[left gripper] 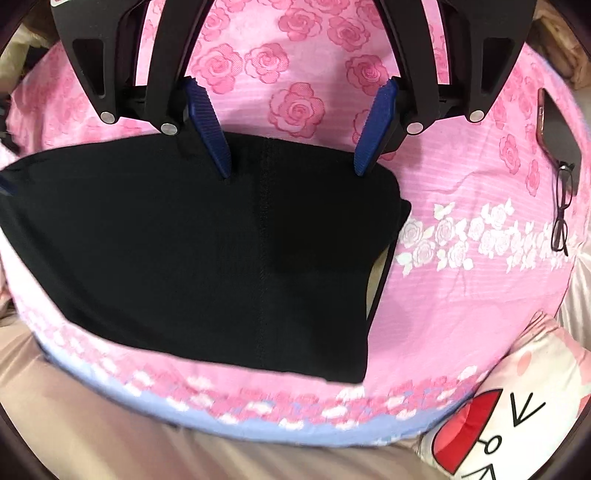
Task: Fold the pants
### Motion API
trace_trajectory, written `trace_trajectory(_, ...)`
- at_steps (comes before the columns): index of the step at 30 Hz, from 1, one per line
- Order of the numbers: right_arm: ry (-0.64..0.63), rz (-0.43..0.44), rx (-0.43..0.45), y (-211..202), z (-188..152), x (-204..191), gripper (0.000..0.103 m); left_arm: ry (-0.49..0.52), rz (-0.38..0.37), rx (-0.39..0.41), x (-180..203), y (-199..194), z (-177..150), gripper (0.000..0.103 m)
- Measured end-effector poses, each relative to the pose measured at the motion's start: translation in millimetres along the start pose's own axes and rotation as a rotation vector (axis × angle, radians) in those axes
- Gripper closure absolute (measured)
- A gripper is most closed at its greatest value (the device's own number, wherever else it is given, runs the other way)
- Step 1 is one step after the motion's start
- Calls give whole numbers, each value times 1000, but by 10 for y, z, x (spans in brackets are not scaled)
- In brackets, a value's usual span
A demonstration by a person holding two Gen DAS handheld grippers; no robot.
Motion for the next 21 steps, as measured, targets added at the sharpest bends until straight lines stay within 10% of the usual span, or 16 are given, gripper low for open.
trace_trajectory(5,23,40,-95,375,92,-133,96,-3,77,50,-59,-131,-76,24)
trace_trajectory(8,8,107,-107,224,111,-385,98,-5,199,29,-227,-73,-106,24)
trace_trajectory(13,-5,155,-99,247,-44,-705,95,-103,156,51,-440,-105,-74,24)
trace_trajectory(17,-41,65,71,-73,183,-677,27,-123,111,154,-234,-466,18,24)
trace_trajectory(19,-56,29,51,76,257,-614,32,-100,97,187,-67,-563,105,19)
trace_trajectory(21,-12,34,-61,417,252,-474,67,-64,130,214,166,-609,218,17)
Point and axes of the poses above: each gripper's, at about its wrist camera, not at the fingertips, and y roughly the way its jaws point, x to its right, z to its top, the point moved 4 cm from there along y, roughly the way its jaws point, and after that the axes turned 10 degrees about y, right-handed, at the moved point
